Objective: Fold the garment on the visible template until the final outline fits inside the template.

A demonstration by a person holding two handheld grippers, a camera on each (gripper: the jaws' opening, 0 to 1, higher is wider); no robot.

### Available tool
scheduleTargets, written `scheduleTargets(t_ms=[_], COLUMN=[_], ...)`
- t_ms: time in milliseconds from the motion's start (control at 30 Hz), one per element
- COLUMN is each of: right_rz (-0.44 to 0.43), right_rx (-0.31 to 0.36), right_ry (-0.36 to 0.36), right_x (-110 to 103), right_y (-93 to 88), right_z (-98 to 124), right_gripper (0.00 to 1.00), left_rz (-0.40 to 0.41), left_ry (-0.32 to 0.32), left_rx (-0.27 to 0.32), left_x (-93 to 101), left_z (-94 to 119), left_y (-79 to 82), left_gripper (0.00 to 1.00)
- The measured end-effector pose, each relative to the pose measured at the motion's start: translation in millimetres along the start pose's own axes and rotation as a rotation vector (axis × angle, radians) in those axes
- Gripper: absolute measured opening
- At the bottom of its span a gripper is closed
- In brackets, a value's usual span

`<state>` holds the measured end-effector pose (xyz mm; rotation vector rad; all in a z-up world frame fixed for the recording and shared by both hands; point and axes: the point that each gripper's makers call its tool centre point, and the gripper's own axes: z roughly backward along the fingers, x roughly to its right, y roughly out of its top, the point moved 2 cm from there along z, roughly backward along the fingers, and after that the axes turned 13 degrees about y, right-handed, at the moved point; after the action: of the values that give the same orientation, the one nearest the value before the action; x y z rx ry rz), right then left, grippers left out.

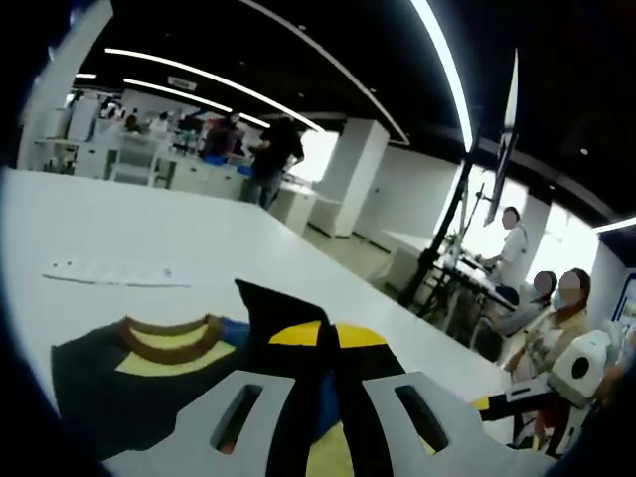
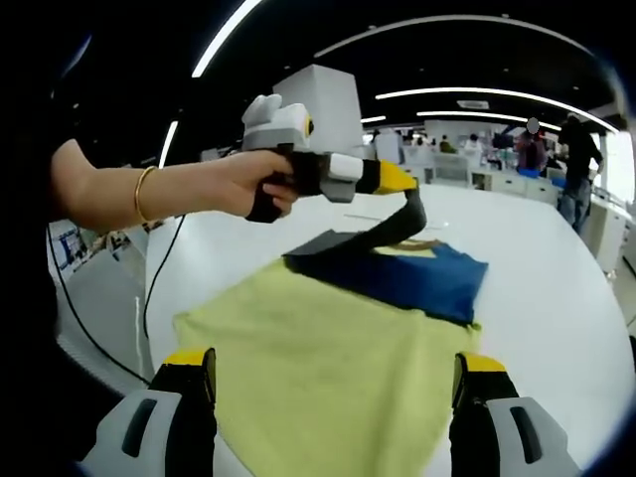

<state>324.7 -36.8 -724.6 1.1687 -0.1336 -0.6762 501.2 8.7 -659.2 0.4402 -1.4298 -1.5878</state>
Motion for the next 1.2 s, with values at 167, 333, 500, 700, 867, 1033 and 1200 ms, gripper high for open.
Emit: scheduleTargets(t_ms=[167, 333, 500, 700, 867, 1033, 1200], right_rz=[-0.005, -0.01, -0.016, -0.027, -0.033, -0.035, -0.032], right_rx=[0.003, -0.005, 0.004, 0.003, 0.006, 0.002, -0.021], right_ry=[0.0, -0.001, -0.004, -0.016, -0.02, -0.019, 0.012], right_x=[1, 2, 4, 8, 9, 9, 5], right_y=[-1.0, -4.6, -4.6, -8.4, -9.2, -10.7, -13.3], right_z=[-1, 0, 1, 4, 6, 8, 9], right_gripper=[0.99, 0.99, 0.99, 0.99, 0.99, 0.99, 0.99], left_rz=[-0.015, -0.029, -0.073, -0.161, -0.184, -0.242, -0.295], left_ry=[-0.003, -0.007, -0.012, -0.049, -0.055, -0.078, -0.056], left_rx=[-0.031, -0.074, -0.141, -0.199, -0.243, -0.237, -0.207], left_x=[2.7, 9.1, 14.7, 28.1, 32.2, 36.1, 28.9], left_z=[-6, -18, -26, -28, -32, -28, -20], left_y=[-12.3, -26.0, -51.4, -77.9, -95.3, -95.7, -91.1], left_gripper=[0.0, 0.0, 0.0, 0.0, 0.0, 0.07, 0.26])
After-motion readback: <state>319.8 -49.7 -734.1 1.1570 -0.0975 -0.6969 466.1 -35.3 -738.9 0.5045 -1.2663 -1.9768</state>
